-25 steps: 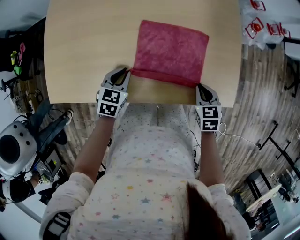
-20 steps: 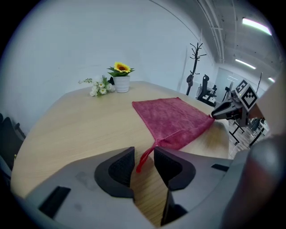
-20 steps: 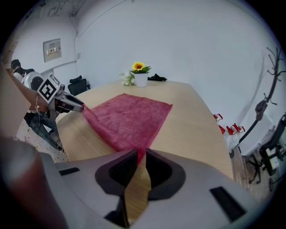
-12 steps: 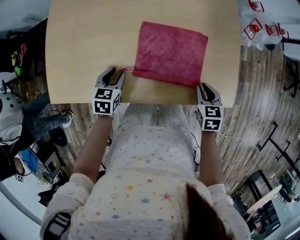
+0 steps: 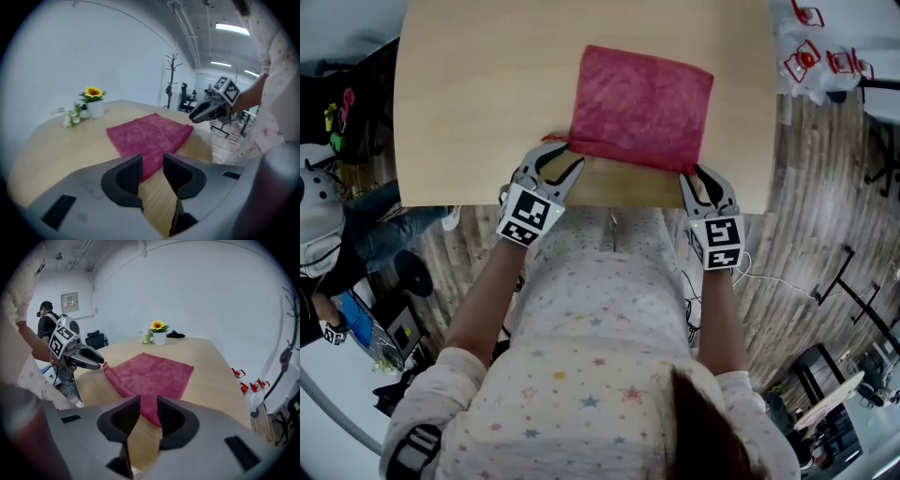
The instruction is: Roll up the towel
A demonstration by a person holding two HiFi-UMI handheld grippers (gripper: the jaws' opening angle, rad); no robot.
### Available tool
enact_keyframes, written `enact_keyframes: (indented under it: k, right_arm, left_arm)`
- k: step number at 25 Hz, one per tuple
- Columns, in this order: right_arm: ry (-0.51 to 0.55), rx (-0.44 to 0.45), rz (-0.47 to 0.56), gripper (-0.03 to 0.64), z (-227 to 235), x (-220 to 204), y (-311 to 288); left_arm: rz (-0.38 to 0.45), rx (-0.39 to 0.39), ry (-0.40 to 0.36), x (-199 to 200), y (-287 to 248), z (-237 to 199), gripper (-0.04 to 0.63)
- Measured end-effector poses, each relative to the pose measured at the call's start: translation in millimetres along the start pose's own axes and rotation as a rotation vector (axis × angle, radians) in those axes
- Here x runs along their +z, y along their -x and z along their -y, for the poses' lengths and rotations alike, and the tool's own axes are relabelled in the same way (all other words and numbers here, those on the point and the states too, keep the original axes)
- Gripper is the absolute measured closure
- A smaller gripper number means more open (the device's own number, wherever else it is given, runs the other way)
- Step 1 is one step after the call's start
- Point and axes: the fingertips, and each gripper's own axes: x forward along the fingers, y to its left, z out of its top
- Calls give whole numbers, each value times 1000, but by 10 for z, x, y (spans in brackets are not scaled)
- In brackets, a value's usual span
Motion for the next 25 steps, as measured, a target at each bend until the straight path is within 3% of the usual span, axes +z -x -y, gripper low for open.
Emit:
enact_keyframes:
  k: [2, 4, 15, 25]
  right_arm:
    - [47, 33, -24, 486, -104, -27, -62]
    - [94, 56, -42, 476, -178, -47, -122]
    - [236, 83, -158, 454, -131, -338, -310]
    - [246, 113, -193, 476, 9, -398, -315]
  left_arm:
    - [-24, -96, -50, -40, -129, 224, 457]
    - [-50, -142, -95, -78, -232, 340, 456]
    - [-193, -150, -200, -320, -386, 187, 456]
    - [-221, -228, -209, -343, -414, 117, 483]
